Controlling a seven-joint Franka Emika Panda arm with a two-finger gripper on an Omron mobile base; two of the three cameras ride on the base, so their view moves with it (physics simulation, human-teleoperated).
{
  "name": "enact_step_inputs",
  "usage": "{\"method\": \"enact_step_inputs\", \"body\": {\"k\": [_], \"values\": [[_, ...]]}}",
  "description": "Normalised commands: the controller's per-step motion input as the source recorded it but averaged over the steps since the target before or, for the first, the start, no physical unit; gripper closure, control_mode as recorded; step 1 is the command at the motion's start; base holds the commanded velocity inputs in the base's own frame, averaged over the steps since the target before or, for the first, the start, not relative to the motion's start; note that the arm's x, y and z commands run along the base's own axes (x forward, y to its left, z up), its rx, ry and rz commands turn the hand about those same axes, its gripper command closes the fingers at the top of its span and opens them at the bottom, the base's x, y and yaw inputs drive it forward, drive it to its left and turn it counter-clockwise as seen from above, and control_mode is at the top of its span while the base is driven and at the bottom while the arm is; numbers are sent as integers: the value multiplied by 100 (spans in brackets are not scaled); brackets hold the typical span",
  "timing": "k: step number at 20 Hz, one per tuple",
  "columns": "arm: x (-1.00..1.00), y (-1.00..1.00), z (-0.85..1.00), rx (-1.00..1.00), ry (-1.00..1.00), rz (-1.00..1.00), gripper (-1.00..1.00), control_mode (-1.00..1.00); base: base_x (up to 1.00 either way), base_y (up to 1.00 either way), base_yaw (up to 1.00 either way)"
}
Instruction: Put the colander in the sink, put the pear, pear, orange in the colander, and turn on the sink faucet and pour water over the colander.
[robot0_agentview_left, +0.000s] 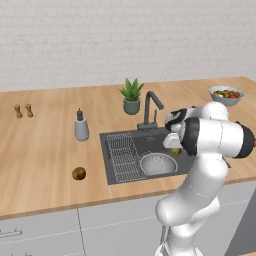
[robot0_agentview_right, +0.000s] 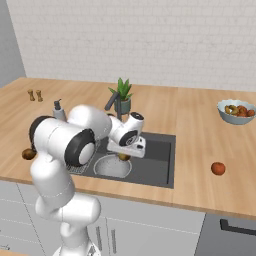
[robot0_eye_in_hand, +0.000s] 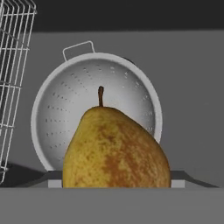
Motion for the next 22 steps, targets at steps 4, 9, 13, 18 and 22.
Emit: {"method": "enact_step_inputs", "body": {"k": [4,9,13,18,22], "values": [[1,36,-56,0,4,10,100,-100,0,0,0],[2,15,-56,0,0,10,100,-100,0,0,0],[5,12,-47,0,0,10,100,-100,0,0,0],[30,0,-4,0,0,5,100,-100,0,0,0],[45,0,-4,0,0,3,100,-100,0,0,0]]}}
